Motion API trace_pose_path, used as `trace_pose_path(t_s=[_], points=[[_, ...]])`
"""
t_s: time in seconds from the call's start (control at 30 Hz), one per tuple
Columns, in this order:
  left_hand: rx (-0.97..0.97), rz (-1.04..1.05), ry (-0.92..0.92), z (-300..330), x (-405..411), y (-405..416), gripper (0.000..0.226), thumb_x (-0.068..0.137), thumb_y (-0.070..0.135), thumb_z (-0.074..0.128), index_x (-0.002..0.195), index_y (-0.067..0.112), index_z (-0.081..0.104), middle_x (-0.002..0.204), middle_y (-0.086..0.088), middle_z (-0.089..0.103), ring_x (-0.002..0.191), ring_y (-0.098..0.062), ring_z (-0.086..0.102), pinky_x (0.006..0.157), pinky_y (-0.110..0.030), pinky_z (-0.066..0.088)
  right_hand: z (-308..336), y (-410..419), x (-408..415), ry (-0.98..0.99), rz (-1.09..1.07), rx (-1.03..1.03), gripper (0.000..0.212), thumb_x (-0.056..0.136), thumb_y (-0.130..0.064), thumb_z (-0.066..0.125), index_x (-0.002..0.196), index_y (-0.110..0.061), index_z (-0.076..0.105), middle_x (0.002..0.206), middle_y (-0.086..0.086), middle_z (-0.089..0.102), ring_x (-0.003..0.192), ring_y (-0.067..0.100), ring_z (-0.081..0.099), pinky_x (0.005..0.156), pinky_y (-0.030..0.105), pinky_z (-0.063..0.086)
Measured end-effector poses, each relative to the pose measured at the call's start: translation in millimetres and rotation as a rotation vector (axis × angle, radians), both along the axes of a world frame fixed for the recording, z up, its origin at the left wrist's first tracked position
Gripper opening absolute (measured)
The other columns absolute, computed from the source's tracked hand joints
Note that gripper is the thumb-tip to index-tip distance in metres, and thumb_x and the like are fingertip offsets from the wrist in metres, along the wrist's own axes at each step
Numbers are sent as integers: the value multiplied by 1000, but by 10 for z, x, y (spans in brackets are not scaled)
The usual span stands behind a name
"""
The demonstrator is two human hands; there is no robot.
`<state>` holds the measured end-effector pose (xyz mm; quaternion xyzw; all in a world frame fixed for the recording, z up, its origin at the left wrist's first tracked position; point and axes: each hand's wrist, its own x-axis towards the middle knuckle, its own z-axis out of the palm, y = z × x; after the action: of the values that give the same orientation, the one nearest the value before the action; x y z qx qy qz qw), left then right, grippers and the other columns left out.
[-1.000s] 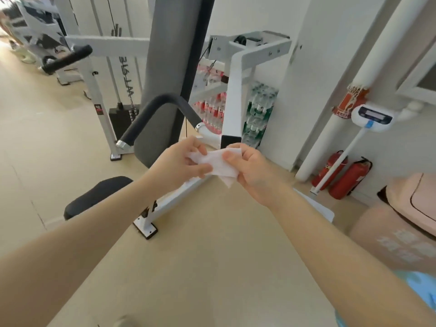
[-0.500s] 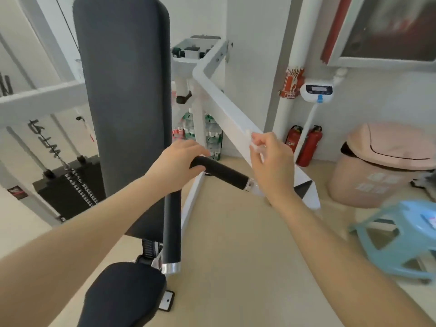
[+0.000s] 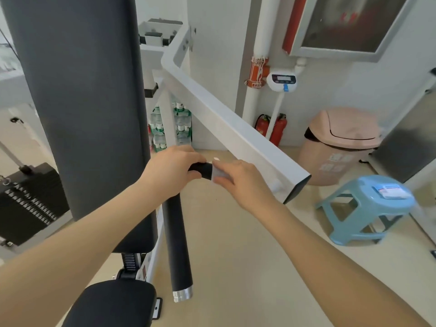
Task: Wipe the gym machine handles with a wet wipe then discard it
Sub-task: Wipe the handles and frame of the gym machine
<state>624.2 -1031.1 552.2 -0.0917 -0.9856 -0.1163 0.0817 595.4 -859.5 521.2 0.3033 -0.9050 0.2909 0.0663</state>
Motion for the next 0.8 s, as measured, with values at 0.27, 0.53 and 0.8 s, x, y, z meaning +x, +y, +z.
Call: trace_pose_path(t_s=[0.27,0.53,0.8], points=[[26,9,48,-16,46,25,28,88,23,59,116,21,64,99,0,61,90,-19,54,76,-34,47,-157,166,-22,180,-56,82,32,86,-29,62,114,-14,59,99,9,66,93,27,58,79,36,44],[60,105,59,-55,94,79,30,88,24,59,118,21,61,106,1,62,98,-19,54,81,-33,43,-263,321,-10,343,-72,86,36,79,-26,71,110,-10,63,82,10,71,74,30,64,74,38,49],[123,171,71,-48,178,124,32,87,16,60,119,18,60,109,-2,66,99,-22,58,83,-33,45,-236,153,-73,377,38,46,41,66,-17,81,101,-6,65,70,10,68,56,32,60,54,33,49]])
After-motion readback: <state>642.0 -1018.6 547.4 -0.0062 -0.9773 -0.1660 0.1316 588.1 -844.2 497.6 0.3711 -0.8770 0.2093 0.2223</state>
